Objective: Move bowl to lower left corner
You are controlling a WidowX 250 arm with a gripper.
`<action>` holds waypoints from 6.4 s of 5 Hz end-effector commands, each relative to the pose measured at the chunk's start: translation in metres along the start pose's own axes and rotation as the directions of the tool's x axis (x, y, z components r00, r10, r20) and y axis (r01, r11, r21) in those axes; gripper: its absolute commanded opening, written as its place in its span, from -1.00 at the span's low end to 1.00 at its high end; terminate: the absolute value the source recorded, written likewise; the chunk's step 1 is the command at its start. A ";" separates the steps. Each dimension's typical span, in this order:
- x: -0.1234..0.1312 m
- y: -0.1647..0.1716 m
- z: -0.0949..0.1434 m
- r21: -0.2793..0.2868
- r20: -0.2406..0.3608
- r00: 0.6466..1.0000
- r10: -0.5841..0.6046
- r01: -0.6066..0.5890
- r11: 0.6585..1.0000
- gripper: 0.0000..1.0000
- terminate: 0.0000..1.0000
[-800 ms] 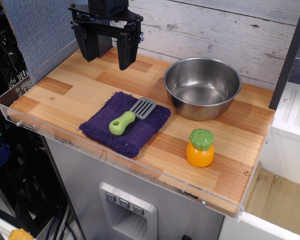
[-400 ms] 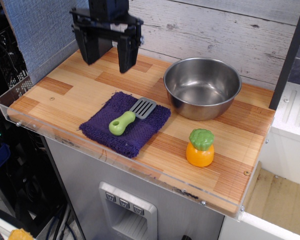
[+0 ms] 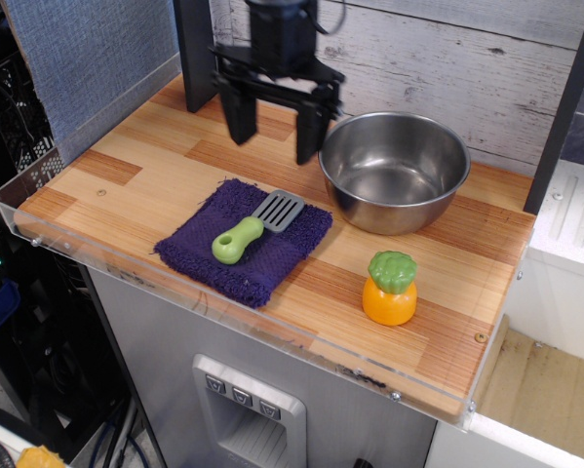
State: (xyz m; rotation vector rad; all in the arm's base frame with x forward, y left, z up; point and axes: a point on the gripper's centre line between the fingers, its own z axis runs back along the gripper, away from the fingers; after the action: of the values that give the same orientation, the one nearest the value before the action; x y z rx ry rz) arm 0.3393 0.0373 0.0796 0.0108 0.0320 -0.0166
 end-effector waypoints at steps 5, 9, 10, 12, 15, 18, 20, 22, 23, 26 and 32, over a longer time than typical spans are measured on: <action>0.028 -0.022 -0.031 0.030 0.122 0.991 0.055 -0.059 0.998 -1.00 -1.00; 0.022 -0.016 0.012 -0.097 0.217 0.971 0.102 -0.082 0.992 -1.00 -1.00; -0.005 -0.001 0.057 -0.154 0.238 0.964 0.122 -0.086 0.984 -1.00 -1.00; -0.093 0.077 0.091 -0.184 0.199 0.961 0.191 -0.154 0.971 -1.00 -1.00; -0.130 0.205 0.070 -0.046 0.147 0.934 0.325 -0.321 0.946 -1.00 -1.00; -0.087 0.208 0.008 0.007 0.080 0.933 0.350 -0.352 0.936 -1.00 -1.00; -0.074 0.173 -0.020 0.007 0.047 0.948 0.314 -0.315 0.949 -1.00 -1.00; -0.080 0.187 -0.032 0.061 0.031 0.942 0.335 -0.336 0.940 -1.00 -1.00; -0.082 0.194 -0.031 0.072 0.033 0.939 0.343 -0.344 0.936 -1.00 -1.00; -0.094 0.187 -0.003 0.065 0.043 0.944 0.326 -0.328 0.942 1.00 -1.00; -0.046 0.070 0.104 0.053 0.019 0.997 -0.080 0.079 0.995 1.00 -1.00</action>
State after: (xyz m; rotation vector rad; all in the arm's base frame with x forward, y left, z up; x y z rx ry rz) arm 0.3045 0.1056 0.1666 0.0408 0.0574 -0.0974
